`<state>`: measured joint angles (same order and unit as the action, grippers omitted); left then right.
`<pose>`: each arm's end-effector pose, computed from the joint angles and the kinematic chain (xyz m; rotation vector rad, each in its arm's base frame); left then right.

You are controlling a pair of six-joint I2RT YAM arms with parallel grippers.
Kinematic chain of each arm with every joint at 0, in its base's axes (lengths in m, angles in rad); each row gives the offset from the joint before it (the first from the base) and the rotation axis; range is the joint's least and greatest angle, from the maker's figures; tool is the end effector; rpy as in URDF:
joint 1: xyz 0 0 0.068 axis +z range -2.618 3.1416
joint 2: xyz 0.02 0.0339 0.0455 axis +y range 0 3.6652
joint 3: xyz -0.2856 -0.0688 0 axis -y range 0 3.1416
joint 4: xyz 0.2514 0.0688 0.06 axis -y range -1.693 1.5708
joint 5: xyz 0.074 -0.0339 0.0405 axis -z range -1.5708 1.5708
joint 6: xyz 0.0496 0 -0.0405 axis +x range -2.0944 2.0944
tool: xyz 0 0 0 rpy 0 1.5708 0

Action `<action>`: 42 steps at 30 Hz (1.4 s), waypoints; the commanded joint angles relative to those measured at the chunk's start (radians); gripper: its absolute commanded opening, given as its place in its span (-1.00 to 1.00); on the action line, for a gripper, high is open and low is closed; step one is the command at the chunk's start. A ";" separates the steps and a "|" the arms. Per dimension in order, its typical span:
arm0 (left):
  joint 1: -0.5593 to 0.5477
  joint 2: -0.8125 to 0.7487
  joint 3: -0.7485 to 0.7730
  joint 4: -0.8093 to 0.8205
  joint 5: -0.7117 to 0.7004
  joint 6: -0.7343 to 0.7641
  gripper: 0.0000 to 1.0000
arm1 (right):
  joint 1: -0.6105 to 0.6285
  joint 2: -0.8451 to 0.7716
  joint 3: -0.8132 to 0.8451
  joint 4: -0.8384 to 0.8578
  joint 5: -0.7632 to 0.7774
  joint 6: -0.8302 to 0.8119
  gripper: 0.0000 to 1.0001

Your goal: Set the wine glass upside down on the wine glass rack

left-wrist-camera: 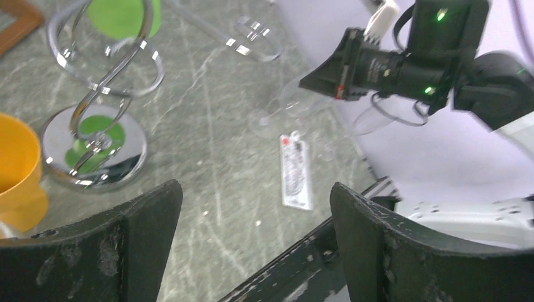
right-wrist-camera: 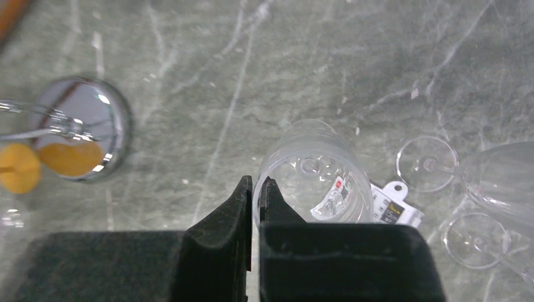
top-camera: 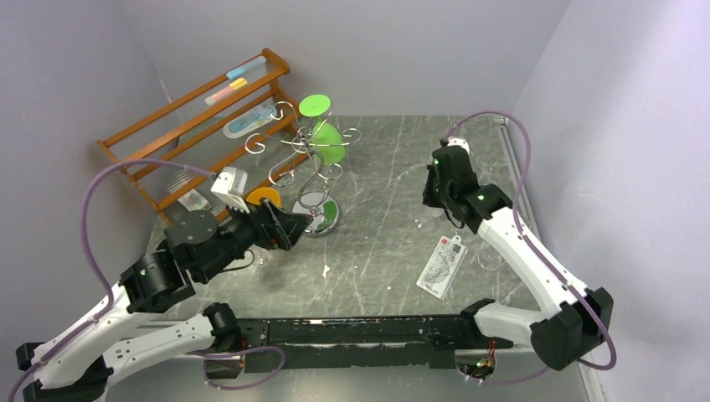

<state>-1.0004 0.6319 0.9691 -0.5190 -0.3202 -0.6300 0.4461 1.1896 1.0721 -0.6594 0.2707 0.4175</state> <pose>0.0812 -0.0976 0.4001 0.0944 1.8307 -0.9002 0.2378 0.0990 0.3233 0.0989 2.3134 0.1196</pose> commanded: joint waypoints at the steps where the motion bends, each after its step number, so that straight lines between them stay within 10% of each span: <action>1: -0.004 0.022 0.130 0.022 0.061 -0.032 0.83 | -0.003 -0.117 0.073 0.065 -0.038 0.042 -1.00; 21: -0.004 0.410 0.294 0.542 0.142 -0.368 0.93 | -0.003 -0.648 -0.138 0.740 -0.085 0.199 -1.00; 42: -0.012 0.789 0.544 0.879 0.207 -0.575 0.89 | -0.004 -0.748 -0.171 1.001 -0.246 0.298 -1.00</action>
<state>-1.0027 1.3685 1.4509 0.2653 -0.1539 -1.1919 0.4461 0.4599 0.9073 0.2428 0.0570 0.6956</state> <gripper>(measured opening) 0.954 0.037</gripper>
